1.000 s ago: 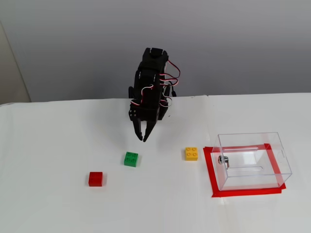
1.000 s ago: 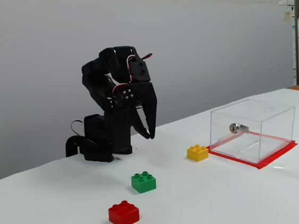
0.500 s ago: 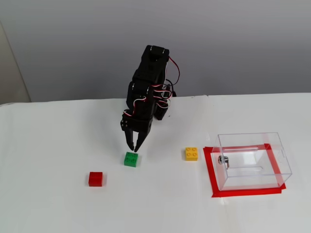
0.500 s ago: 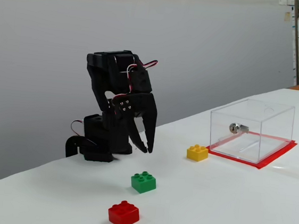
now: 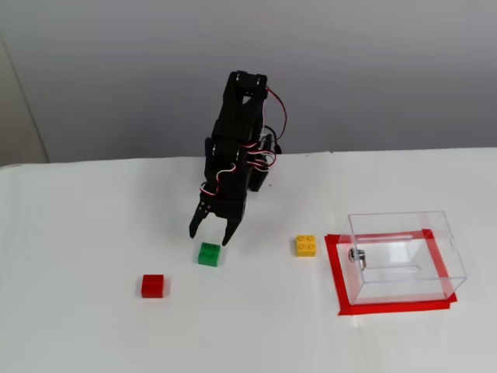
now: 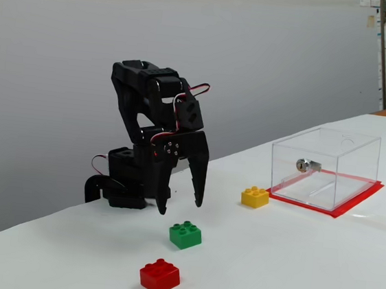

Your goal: Pick the green lego brick and place it into the transparent box

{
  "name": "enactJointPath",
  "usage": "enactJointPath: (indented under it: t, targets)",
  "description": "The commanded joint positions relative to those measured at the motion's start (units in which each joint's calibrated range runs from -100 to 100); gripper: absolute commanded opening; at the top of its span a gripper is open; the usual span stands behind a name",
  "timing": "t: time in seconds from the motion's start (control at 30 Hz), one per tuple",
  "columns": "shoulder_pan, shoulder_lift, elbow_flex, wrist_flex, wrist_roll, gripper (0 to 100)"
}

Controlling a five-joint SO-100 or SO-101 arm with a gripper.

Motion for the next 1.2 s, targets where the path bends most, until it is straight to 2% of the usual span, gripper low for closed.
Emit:
enactJointPath:
  t: [0.0, 0.27, 0.53, 0.9, 1.17]
  targets:
    - [-1.4, 0.2, -1.8, -0.7, 0.2, 33]
    - [-4.6, 3.1, -1.8, -2.0, -0.1, 35]
    - [-3.9, 10.7, -1.8, -9.7, 0.2, 35]
    - [-1.5, 21.1, -1.8, -13.7, 0.2, 34]
    - [-0.3, 22.5, -1.8, -16.0, 0.2, 32]
